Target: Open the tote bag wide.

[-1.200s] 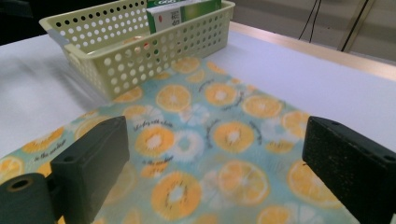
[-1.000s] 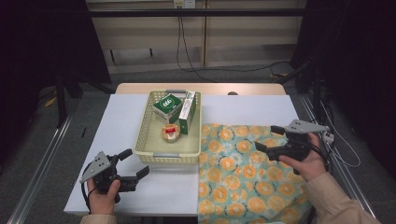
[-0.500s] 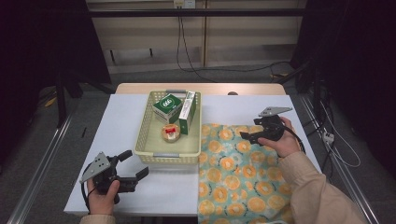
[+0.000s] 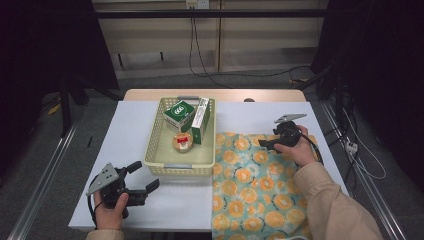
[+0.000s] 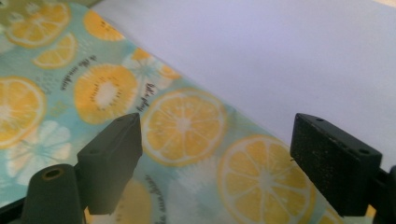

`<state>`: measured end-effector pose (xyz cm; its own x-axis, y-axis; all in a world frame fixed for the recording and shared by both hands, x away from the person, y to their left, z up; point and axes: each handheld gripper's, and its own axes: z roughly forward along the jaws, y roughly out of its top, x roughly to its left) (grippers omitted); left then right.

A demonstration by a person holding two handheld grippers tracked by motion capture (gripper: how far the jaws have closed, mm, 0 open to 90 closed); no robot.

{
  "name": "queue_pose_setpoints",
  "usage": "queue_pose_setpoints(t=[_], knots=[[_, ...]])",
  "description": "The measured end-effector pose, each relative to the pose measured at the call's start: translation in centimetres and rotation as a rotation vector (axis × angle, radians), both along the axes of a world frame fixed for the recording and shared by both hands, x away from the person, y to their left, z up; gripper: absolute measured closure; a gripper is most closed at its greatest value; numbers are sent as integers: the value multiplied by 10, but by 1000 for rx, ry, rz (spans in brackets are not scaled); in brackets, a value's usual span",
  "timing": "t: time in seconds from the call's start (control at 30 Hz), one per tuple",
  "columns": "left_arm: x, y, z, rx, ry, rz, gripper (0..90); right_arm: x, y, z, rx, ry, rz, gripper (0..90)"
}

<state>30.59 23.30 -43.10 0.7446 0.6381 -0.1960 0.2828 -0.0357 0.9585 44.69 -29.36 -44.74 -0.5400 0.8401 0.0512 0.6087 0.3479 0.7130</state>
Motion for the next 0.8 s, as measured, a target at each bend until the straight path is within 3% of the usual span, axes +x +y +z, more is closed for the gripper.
queue_pose_setpoints(t=[0.17, 0.23, 0.37, 0.43, 0.47, 0.5, 0.57, 0.73, 0.77, 0.8], knots=[[0, -1, 0, -4, 3, -1, 44, 9, 1, -2, 4, 2, -5, 190], [0, -1, 0, -9, 3, 1, 44, 14, 3, -6, 10, 23, -4, 195], [0, -1, -1, 1, 4, -5, 45, 17, 8, -14, -44, 25, 42, 245], [0, -1, -2, 0, 8, -4, 45, 16, 9, -13, -43, 24, 50, 272], [1, -1, -2, 4, 8, -4, 46, 14, 8, -12, -41, 24, 66, 394], [1, -1, -2, 9, 8, -5, 46, 14, 8, -12, -41, 24, 66, 394], [0, -2, -2, 10, 7, -3, 48, 10, 8, -11, -31, 21, 101, 545], [0, -4, -1, 22, 3, -4, 49, 3, 9, -11, -3, 16, 126, 763], [0, -4, -1, 24, 3, -5, 49, 3, 9, -11, -3, 16, 126, 763], [0, -4, -1, 24, 4, -5, 49, 1, 11, -10, 1, 27, 139, 860]])
